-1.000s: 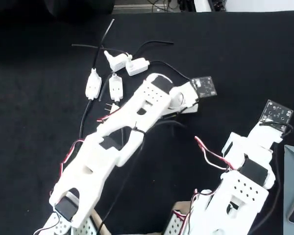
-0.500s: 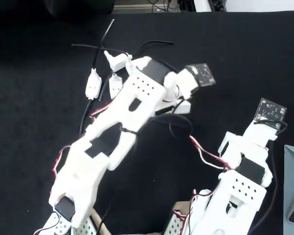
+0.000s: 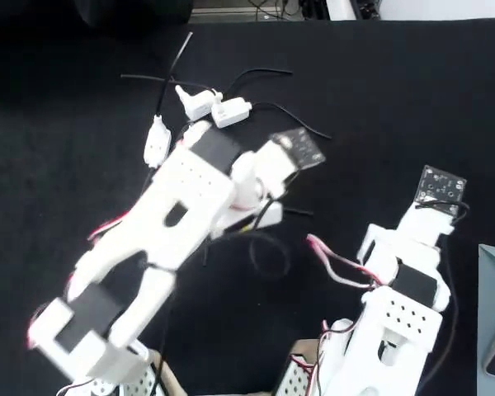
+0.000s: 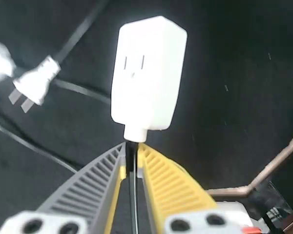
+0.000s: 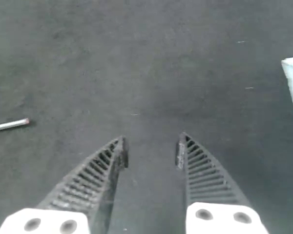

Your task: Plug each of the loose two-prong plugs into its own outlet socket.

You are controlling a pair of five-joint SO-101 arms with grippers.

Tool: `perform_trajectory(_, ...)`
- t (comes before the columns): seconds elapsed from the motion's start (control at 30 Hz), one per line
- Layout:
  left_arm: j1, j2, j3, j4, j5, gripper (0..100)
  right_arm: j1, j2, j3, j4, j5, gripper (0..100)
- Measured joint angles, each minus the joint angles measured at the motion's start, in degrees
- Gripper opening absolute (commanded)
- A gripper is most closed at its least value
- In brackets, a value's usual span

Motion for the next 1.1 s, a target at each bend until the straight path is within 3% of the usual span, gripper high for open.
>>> perform_trajectory(0.2, -6.9, -17.1, 24.4, -7.8, 1.1, 3, -1.8, 0.0, 0.1, 0.0, 0.0, 16.2)
perform_trajectory(0.4, -17.8, -26.1, 49.5, -22.4, -5.5, 3, -5.5, 0.0, 0.1, 0.1, 0.0, 16.2)
perform_trajectory(0.57, -21.0, -28.4, 62.0, -32.0, -7.6, 15, -7.4, 0.0, 0.1, 0.9, 0.0, 16.2)
perform_trajectory(0.73, -22.0, -29.1, 66.6, -36.2, -6.1, 23, -7.6, 0.0, 0.1, 0.9, 0.0, 16.2)
perform_trajectory(0.97, -26.6, -29.2, 66.2, -38.3, -3.3, 24, -7.6, 0.0, 0.1, 0.9, 0.0, 16.2)
perform_trajectory(1.1, -26.5, -29.2, 62.1, -35.1, -2.9, 24, -7.6, 0.0, 0.1, 0.9, 0.0, 16.2)
